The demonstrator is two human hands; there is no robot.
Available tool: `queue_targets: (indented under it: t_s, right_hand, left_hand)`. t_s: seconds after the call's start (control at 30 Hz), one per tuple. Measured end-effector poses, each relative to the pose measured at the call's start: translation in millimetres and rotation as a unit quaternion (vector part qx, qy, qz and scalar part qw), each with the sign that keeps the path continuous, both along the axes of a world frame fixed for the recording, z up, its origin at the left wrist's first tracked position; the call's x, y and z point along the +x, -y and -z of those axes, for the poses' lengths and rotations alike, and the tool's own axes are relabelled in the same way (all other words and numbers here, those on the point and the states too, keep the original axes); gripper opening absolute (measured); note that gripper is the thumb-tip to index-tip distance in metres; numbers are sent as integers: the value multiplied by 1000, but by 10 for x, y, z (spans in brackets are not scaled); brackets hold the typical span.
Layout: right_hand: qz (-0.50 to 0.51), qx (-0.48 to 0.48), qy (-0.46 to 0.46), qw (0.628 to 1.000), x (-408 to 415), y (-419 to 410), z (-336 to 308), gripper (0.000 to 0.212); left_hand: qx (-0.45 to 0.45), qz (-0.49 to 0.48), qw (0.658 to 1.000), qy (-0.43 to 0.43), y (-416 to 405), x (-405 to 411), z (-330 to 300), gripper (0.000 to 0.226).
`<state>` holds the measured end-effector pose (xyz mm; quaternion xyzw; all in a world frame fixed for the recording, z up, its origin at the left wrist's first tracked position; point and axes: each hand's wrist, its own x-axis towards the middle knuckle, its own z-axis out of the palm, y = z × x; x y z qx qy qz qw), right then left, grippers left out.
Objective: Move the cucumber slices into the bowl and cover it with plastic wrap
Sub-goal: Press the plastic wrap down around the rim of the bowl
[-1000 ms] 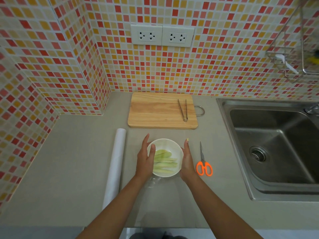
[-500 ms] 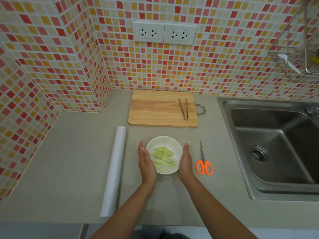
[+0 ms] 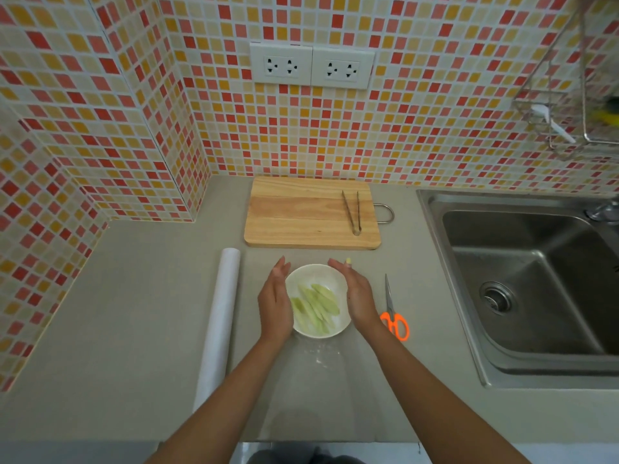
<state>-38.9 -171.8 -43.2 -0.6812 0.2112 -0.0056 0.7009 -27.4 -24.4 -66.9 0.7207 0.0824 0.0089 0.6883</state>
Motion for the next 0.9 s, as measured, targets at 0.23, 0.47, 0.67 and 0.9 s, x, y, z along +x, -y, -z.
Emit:
queue_targets:
  t_s: [0.23,0.47,0.67,0.9]
  right_hand:
    - [7,-12,-24,1000,51,-72,25,55]
    - [-8,13,-97,995,88,-1,39,61]
    - [90,27,-114,989,50,-1,94,38]
    - [141,112,-109,978,68,38,32,10]
  left_hand:
    - [56,-4,998,-3,70,5,29,44]
    - [48,-10,999,-7,68,-15,38,45]
    - [39,-3,999,-2,49,-58,53,46]
    - [40,-1,999,3,44,-69,70,48]
